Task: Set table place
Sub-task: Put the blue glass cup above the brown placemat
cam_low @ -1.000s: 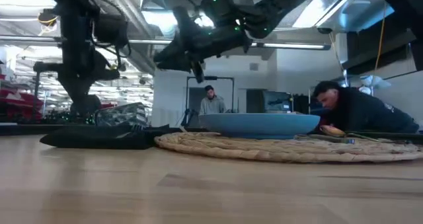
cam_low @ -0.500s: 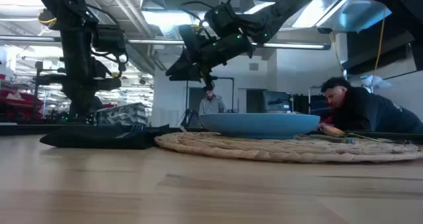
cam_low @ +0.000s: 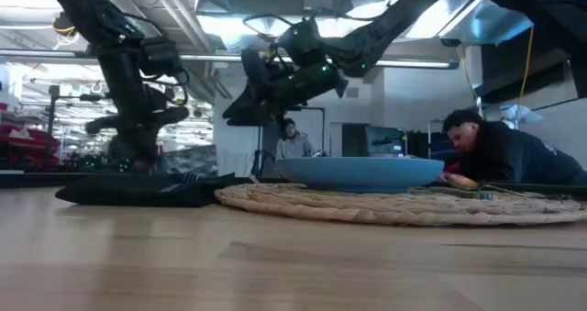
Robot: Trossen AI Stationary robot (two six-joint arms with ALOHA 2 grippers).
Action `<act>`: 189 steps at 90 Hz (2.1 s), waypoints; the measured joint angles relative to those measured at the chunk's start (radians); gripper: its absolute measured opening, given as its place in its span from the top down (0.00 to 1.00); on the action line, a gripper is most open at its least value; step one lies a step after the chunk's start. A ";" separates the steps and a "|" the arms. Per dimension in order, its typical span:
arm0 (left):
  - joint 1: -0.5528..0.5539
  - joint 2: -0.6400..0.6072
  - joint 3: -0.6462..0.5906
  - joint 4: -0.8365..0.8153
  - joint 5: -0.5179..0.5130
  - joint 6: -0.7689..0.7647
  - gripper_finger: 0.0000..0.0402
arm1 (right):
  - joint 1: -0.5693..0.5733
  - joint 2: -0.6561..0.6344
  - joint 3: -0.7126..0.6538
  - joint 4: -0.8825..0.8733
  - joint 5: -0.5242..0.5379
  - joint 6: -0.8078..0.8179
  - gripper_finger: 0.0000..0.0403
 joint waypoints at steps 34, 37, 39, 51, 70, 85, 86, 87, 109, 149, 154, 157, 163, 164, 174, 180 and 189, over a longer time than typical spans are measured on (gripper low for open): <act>-0.018 0.027 0.000 0.003 0.031 0.012 1.00 | -0.022 0.036 0.000 0.076 0.050 0.076 0.82; -0.020 0.027 0.000 0.003 0.040 0.012 1.00 | -0.027 0.036 0.000 0.076 0.049 0.090 0.82; -0.022 0.027 0.000 0.003 0.045 0.012 1.00 | -0.027 0.036 0.000 0.076 0.048 0.095 0.82; -0.040 0.018 0.001 0.003 0.091 0.008 1.00 | -0.031 0.036 0.000 0.075 0.043 0.104 0.81; -0.074 0.008 0.002 -0.019 0.115 0.014 1.00 | -0.031 0.036 0.000 0.061 -0.002 0.191 0.69; -0.069 0.007 0.002 -0.069 0.112 0.031 1.00 | -0.046 0.030 0.053 -0.050 -0.087 0.231 0.57; -0.069 0.007 0.002 -0.071 0.112 0.031 1.00 | -0.048 0.029 0.064 -0.063 -0.090 0.228 0.56; -0.069 0.007 0.002 -0.073 0.112 0.031 1.00 | -0.050 0.028 0.075 -0.077 -0.093 0.224 0.55; -0.078 0.007 0.002 -0.068 0.112 0.029 1.00 | -0.093 0.050 0.342 -0.429 -0.063 -0.069 0.50; -0.078 0.007 0.002 -0.064 0.146 0.005 1.00 | -0.191 0.152 0.479 -0.483 -0.170 -0.033 0.50; -0.078 0.007 0.002 -0.063 0.160 0.004 1.00 | -0.197 0.170 0.504 -0.490 -0.186 -0.017 0.50; -0.078 0.007 0.002 -0.061 0.164 0.004 1.00 | -0.197 0.181 0.517 -0.496 -0.196 -0.007 0.50; -0.078 0.004 0.005 -0.061 0.164 0.010 1.00 | -0.196 0.202 0.533 -0.519 -0.215 0.010 0.50; -0.078 0.003 0.005 -0.061 0.164 0.012 1.00 | -0.194 0.204 0.534 -0.520 -0.217 0.012 0.50; -0.075 0.003 0.014 -0.054 0.164 0.027 1.00 | -0.171 0.210 0.534 -0.521 -0.221 0.017 0.50; -0.064 0.003 0.018 -0.050 0.164 0.028 1.00 | -0.167 0.210 0.536 -0.517 -0.225 0.017 0.50; -0.052 0.003 0.019 -0.038 0.164 0.032 1.00 | -0.179 0.224 0.538 -0.517 -0.222 0.051 0.50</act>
